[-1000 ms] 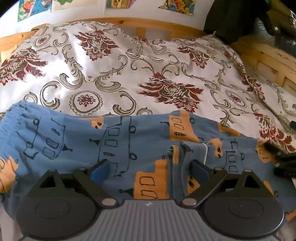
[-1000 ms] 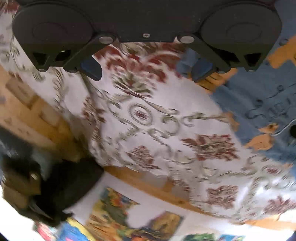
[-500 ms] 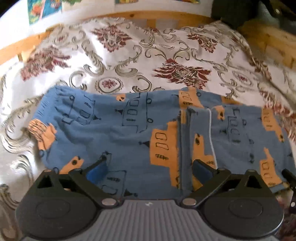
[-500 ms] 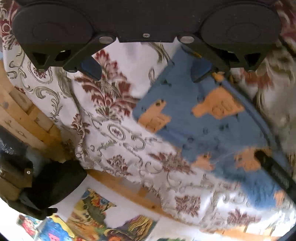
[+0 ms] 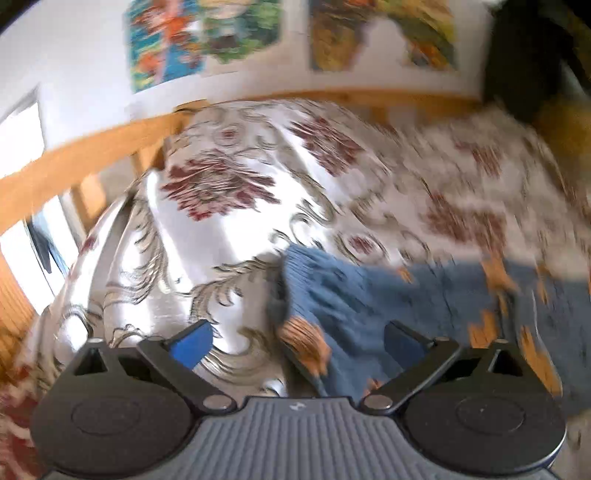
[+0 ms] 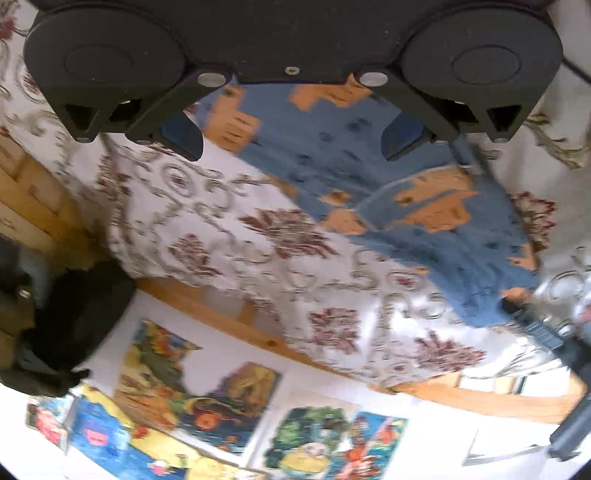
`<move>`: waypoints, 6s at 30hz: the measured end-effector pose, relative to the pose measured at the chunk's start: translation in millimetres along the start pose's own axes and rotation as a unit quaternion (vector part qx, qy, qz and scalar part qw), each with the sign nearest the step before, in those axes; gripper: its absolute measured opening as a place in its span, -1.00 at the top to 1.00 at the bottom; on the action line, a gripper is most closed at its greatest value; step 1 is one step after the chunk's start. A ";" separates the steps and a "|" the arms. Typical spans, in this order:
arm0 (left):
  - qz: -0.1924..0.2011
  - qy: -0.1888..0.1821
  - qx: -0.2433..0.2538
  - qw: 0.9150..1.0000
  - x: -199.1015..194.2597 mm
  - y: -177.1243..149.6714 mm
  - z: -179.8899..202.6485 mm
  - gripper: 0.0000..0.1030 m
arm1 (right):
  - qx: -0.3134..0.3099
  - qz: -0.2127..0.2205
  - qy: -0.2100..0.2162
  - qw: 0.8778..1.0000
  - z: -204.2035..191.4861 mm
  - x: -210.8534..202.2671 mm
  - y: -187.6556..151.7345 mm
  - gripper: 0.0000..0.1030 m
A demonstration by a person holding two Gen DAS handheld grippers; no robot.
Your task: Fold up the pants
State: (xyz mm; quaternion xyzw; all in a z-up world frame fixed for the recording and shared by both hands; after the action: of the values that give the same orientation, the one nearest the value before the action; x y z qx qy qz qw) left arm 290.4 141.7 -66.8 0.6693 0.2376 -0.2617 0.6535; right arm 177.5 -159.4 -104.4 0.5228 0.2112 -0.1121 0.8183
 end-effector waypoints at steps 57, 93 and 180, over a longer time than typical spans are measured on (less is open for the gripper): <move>0.034 -0.234 0.039 0.971 -60.9 52.4 214.3 0.71 | 0.104 -0.010 -0.025 0.994 119.4 -1.8 -42.0 -0.99; -0.152 -0.162 -0.013 0.975 -0.5 -73.0 160.9 -0.75 | 0.132 -0.111 -0.060 0.983 112.8 -4.3 -92.4 -0.98; -0.201 -0.048 -0.007 0.978 -35.5 -79.3 102.1 -0.99 | 0.193 -0.161 0.040 0.967 66.0 -29.8 -59.4 -0.99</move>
State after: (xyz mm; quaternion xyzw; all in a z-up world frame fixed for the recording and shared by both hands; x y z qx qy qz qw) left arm 207.4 43.1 -103.8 0.5896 0.3374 -0.4183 0.6030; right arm 142.1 -245.6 -114.6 0.6342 0.2994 -0.2602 0.6637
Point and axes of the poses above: each gripper's, at about its wrist camera, not at the fingertips, and x roughly the way its jaws point, z to its right, y to its top, the point moved 10 cm from there along x, roughly the way its jaws point, and after that the axes turned 3 degrees about -z, right-handed, at the moved point
